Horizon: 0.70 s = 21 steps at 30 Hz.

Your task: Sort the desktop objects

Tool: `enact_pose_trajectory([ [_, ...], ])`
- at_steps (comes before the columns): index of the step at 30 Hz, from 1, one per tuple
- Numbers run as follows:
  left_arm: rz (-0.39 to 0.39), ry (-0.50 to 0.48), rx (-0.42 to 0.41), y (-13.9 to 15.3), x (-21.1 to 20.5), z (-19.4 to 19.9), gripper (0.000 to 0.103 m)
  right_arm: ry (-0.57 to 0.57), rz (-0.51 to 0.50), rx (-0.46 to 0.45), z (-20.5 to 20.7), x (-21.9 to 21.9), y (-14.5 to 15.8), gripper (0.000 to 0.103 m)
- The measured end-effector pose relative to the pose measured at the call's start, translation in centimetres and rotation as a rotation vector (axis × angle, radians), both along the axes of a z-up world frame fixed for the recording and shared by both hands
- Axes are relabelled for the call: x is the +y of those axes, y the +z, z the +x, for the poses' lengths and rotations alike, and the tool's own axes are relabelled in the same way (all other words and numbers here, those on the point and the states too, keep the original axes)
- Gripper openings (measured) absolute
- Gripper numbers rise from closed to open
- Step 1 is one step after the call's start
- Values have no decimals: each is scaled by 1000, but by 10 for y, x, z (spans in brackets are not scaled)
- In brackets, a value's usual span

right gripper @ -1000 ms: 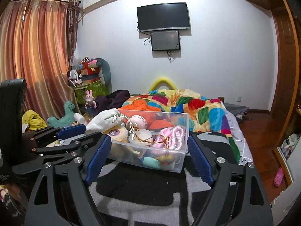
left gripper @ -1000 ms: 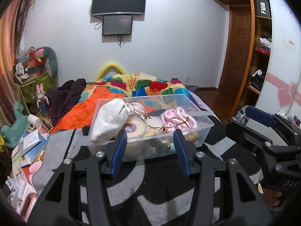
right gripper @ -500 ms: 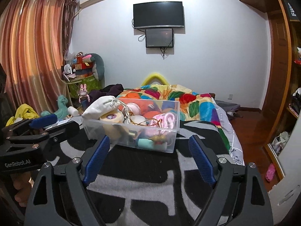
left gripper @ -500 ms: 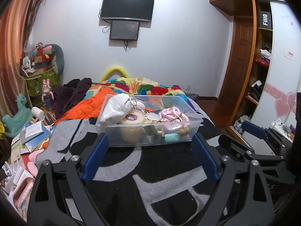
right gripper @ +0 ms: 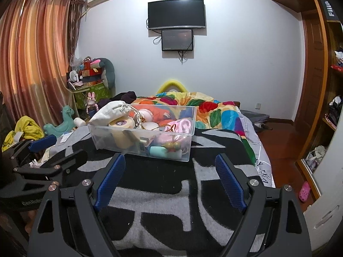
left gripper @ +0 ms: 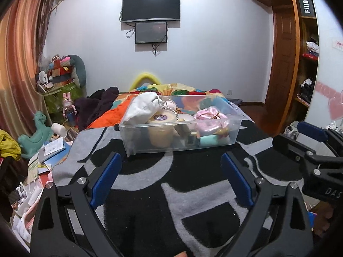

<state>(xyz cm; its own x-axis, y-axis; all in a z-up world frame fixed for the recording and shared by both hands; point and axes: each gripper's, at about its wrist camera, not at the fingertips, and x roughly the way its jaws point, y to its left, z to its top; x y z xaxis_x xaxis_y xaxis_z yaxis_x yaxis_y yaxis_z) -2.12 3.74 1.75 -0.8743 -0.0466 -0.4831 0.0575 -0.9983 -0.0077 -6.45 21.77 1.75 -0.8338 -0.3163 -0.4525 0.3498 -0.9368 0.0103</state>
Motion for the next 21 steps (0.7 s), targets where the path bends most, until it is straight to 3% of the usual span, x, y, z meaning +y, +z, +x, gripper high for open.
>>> enact_pose_trajectory([
  [21, 156, -18, 17, 1, -18, 5, 95, 9, -11, -7, 2, 2, -3, 85],
])
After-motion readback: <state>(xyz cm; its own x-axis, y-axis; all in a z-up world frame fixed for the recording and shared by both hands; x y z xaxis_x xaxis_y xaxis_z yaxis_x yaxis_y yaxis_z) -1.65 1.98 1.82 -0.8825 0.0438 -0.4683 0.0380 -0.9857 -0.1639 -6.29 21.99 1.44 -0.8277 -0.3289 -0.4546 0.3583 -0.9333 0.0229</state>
